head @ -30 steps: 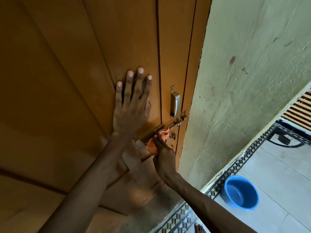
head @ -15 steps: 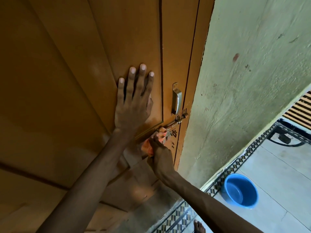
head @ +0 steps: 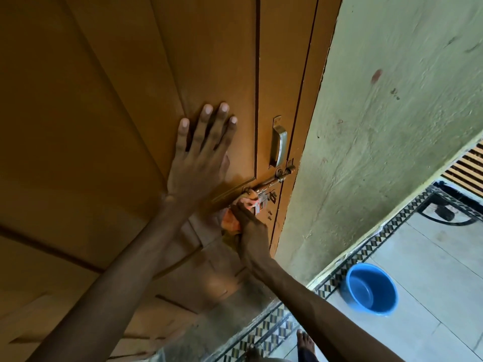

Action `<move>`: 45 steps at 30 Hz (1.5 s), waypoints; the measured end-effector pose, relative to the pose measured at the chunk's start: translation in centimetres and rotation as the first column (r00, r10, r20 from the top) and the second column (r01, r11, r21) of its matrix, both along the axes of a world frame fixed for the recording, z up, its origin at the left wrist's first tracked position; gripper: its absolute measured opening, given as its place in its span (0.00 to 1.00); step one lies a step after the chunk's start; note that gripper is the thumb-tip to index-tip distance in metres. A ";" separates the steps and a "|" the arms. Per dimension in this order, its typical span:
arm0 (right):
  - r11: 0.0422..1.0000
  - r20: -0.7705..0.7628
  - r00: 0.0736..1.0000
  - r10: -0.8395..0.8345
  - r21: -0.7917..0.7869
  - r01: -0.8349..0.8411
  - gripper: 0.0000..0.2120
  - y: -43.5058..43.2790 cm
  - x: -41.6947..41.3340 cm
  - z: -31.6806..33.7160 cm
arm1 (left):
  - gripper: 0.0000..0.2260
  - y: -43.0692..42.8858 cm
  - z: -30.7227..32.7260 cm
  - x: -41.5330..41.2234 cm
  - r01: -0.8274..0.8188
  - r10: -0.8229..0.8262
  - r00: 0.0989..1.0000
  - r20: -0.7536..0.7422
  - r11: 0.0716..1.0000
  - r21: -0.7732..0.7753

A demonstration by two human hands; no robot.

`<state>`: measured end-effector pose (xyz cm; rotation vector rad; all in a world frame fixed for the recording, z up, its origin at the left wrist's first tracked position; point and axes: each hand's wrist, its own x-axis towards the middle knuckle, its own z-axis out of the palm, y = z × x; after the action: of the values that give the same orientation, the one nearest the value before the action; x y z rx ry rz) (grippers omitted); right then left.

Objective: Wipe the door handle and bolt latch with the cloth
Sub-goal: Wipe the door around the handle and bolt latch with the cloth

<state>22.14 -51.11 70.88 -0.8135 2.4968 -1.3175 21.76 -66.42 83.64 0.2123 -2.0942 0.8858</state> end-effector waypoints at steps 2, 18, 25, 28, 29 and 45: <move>0.999 -0.040 0.999 0.021 0.050 -0.018 0.22 0.9 -1.1 0.8 | 0.26 0.1 0.0 -0.1 -0.005 0.005 1.000 -0.008 1.000 -0.009; 0.980 -0.186 0.964 -0.188 -0.097 0.173 0.21 2.1 -2.1 2.5 | 0.25 0.2 0.2 -0.1 -0.007 0.007 1.000 -0.008 1.000 -0.022; 0.994 -0.294 0.950 0.104 0.054 -0.093 0.26 -0.8 -2.3 -0.1 | 0.25 0.1 0.0 -0.2 -0.020 0.020 1.000 -0.009 0.999 -0.030; 0.992 -0.298 0.953 0.060 -0.084 -0.089 0.23 0.5 -2.8 0.7 | 0.26 0.1 -0.1 -0.2 -0.008 0.008 1.000 0.003 1.000 -0.018; 0.985 -0.252 0.965 -0.077 -0.167 0.035 0.21 0.3 -2.6 0.9 | 0.26 0.0 -0.1 -0.3 -0.006 0.006 1.000 0.002 1.000 -0.015; 0.753 0.903 0.419 -0.092 -0.212 0.624 0.04 2.3 -1.7 1.7 | 0.26 0.1 -0.2 -0.2 -0.015 0.015 1.000 -0.009 1.000 -0.025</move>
<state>20.43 -48.79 72.62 0.4236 1.4852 -1.9511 21.53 -66.36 83.49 0.2192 -2.0748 0.9178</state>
